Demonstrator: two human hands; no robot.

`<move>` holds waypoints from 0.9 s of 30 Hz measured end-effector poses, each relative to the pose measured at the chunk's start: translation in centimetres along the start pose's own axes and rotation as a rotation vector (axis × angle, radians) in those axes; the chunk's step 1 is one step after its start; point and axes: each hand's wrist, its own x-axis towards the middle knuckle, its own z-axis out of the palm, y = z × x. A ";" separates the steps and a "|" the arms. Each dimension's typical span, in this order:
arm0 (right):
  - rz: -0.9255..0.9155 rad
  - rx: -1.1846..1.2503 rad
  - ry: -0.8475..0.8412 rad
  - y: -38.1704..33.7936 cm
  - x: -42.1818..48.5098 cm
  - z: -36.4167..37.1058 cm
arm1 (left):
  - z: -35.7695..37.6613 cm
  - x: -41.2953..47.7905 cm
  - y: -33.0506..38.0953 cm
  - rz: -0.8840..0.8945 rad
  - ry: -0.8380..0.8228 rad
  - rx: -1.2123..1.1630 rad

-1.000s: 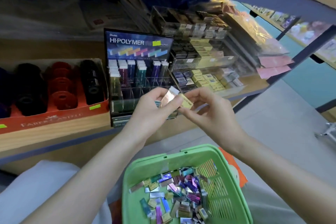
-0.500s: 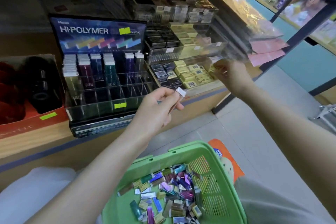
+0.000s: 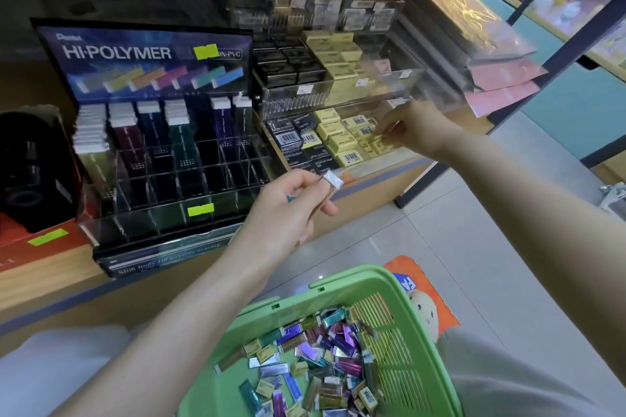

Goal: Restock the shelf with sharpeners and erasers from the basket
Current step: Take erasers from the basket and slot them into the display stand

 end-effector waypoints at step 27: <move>-0.023 -0.019 -0.005 0.6 0.3 -0.2 | 0.2 0.3 -0.4 0.015 0.001 0.018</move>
